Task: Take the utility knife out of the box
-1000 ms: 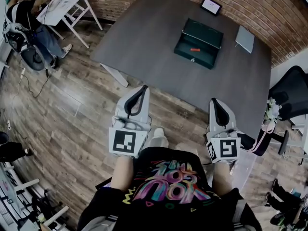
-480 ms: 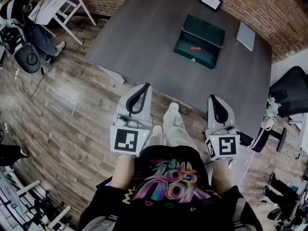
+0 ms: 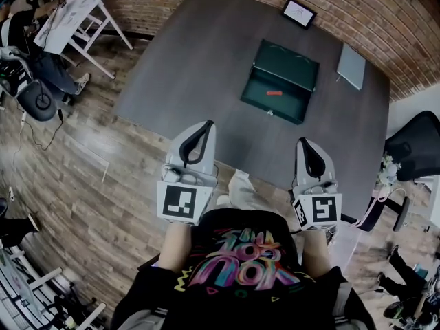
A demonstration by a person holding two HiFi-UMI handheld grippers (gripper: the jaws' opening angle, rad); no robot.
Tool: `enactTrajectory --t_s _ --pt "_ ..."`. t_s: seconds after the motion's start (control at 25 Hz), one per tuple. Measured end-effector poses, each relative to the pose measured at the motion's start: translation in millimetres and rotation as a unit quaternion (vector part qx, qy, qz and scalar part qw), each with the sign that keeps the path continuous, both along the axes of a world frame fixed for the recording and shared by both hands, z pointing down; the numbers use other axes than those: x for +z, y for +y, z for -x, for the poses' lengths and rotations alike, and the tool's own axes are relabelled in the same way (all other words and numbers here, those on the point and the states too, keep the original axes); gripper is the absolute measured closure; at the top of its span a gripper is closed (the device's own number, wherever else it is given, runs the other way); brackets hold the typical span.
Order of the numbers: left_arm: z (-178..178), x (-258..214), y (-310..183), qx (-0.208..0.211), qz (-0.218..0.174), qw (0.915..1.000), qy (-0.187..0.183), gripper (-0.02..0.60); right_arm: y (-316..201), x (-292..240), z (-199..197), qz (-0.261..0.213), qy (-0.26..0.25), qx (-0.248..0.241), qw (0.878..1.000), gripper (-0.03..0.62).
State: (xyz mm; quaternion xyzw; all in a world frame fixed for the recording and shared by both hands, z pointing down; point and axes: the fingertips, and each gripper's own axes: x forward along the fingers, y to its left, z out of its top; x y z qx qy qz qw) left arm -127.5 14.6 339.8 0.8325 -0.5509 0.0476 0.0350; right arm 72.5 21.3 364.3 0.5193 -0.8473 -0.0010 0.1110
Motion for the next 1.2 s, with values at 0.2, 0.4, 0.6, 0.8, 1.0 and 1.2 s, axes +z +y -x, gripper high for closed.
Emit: enactTrajectory --t_s 0.2,0.4,0.6,0.8,1.0,1.2 --pt "-18.5 -7.9 -56.5 0.006 -0.004 1.0 -0.003 0.581 -53.1 -6.8 -16.7 -0.005 -0.007 0.005 1.0 0.594" --pt "-36.9 -17.6 -98.9 0.011 -0.011 0.9999 -0.006 0.581 -95.2 -17.4 -36.4 -0.014 -0.01 0.009 1.0 0.594" --pt "-51.6 -20.1 -128.2 0.016 -0.013 0.9997 -0.016 0.581 -123.4 -22.1 -54.7 -0.019 -0.016 0.018 1.0 0.594" --pt "-63.7 -20.1 -144.7 0.025 -0.008 0.9995 -0.017 0.581 -137.7 -23.6 -66.0 -0.017 -0.022 0.025 0.999 0.594" --pt "-66.0 -20.7 -154.9 0.04 -0.007 0.999 -0.019 0.581 -141.4 -25.5 -69.1 -0.017 -0.026 0.042 0.999 0.595" --pt "-69.3 -24.1 -169.4 0.063 -0.011 0.9978 -0.019 0.581 -145.8 -26.5 -72.6 -0.019 -0.025 0.064 0.997 0.594"
